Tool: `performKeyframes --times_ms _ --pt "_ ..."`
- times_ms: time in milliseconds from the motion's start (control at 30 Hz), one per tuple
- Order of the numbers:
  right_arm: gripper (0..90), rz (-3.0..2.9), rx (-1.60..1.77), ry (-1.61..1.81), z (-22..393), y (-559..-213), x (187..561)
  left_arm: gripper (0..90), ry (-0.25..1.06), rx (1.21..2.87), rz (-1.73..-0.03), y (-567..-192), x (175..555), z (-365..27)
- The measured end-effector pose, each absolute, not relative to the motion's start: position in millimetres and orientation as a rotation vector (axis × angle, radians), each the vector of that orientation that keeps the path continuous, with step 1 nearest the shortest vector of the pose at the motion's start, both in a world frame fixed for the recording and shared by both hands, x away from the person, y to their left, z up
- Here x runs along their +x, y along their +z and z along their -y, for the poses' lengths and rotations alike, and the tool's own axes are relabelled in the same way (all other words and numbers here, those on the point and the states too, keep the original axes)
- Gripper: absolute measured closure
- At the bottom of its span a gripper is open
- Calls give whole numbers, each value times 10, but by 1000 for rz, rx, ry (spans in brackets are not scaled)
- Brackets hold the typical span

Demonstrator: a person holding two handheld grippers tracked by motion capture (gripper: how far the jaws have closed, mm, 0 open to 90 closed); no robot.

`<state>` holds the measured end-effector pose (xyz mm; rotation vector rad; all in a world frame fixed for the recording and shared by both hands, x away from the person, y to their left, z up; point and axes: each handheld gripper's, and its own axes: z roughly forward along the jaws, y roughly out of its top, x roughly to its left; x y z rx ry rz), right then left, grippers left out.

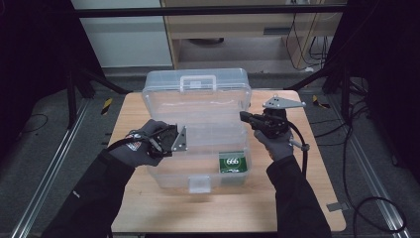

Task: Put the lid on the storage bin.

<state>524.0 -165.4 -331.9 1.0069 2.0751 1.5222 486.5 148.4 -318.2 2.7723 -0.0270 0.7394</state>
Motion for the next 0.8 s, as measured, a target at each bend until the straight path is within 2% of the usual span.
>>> performKeyframes --times_ms 800 --pt "900 -2031 1094 1530 1759 -3334 5349 790 712 2758 46 -3237 4810 -1504"
